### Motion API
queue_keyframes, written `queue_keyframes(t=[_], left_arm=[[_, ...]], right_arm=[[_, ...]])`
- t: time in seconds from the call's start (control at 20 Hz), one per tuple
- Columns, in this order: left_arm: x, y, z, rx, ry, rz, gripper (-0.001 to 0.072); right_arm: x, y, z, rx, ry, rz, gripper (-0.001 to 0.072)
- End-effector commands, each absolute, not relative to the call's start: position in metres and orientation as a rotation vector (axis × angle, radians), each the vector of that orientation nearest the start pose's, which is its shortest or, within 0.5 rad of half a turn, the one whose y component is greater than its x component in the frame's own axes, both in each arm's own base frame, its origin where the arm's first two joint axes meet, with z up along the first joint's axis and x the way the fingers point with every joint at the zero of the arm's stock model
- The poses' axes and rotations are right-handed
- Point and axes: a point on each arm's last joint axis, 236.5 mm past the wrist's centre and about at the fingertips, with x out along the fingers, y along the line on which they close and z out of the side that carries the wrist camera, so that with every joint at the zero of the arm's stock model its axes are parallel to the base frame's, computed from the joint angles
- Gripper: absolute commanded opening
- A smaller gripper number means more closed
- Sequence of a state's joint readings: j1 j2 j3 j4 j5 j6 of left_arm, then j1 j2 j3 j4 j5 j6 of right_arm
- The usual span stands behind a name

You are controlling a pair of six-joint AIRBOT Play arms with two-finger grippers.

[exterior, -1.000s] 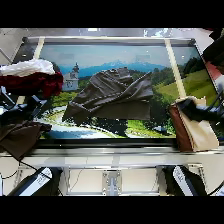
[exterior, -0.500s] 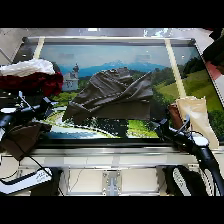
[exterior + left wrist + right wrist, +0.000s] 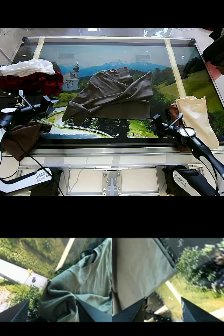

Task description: Fold the shirts.

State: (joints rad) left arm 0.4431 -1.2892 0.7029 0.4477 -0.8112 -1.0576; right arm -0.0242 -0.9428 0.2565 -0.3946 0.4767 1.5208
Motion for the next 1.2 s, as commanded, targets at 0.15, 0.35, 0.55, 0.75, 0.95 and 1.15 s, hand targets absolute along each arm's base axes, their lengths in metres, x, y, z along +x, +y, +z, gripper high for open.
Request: queue_keyframes(t=[0.15,0.35,0.55,0.75,0.95,1.15], left_arm=[[0.395,0.012,-0.042,-0.967,0.912,-0.081,0.0649],[0.391,0.006,-0.042,-0.965,0.933,-0.104,0.0649],[0.373,0.008,-0.059,-0.826,1.017,-0.130,0.0649],[0.365,-0.004,-0.056,-0.840,1.052,-0.179,0.0649],[0.365,-0.004,-0.056,-0.840,1.052,-0.179,0.0649],[0.366,-0.004,-0.056,-0.843,1.049,-0.179,0.0649]], right_arm=[[0.321,0.107,-0.101,1.158,1.068,-0.123,0.0444],[0.339,0.109,-0.097,1.145,1.050,-0.116,0.0303],[0.353,0.107,-0.084,1.145,1.011,-0.102,0.0247],[0.337,0.133,-0.069,1.109,1.089,0.042,0.0490],[0.344,0.086,-0.031,1.014,0.950,0.028,0.0489],[0.299,0.075,-0.061,1.116,1.121,-0.068,0.0491]])
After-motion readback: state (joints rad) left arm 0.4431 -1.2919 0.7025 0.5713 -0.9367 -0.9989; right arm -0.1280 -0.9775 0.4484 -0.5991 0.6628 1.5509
